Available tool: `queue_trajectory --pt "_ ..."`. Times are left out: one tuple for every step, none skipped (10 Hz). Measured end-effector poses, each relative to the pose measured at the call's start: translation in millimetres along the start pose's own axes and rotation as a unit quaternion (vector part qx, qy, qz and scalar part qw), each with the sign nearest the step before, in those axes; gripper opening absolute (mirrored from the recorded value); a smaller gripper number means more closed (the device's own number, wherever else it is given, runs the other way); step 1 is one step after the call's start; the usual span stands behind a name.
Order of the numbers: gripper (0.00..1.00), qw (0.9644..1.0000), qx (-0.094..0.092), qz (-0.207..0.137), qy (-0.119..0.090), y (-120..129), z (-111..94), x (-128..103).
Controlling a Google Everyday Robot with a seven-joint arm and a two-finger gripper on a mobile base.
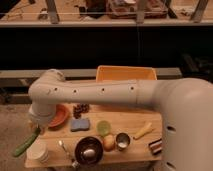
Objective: Place pepper in paper cup
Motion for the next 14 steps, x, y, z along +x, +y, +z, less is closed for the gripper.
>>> queue_trajectory --pt "0.10 1.0000 -0.008 0.005 -0.004 2 12 2" --pt "0.10 0.9998 -0.014 0.009 -0.006 3 23 3" --pt "0.10 0.9997 -0.021 0.010 -0.008 3 31 3" --pt "0.10 0.9995 -0.027 0.010 -0.011 3 41 1" --pt "0.10 0.9994 -0.031 0.011 -0.012 4 47 1" --pt "0.10 0.9992 -0.036 0.013 -0.012 5 52 2" --pt "0.10 0.9990 -0.041 0.014 -0.010 6 56 2" --pt "0.10 0.9988 -0.046 0.014 -0.009 6 60 0" --pt "0.10 0.9986 -0.051 0.013 -0.007 7 65 -1" --pt "0.10 0.9983 -0.056 0.014 -0.006 8 68 -2" --pt "0.10 0.9981 -0.059 0.016 -0.005 10 70 -2" --pt "0.10 0.9979 -0.062 0.017 -0.003 12 71 -3" --pt "0.10 0.9977 -0.064 0.018 -0.002 13 73 -3" --pt "0.10 0.9975 -0.067 0.021 -0.001 15 73 -2"
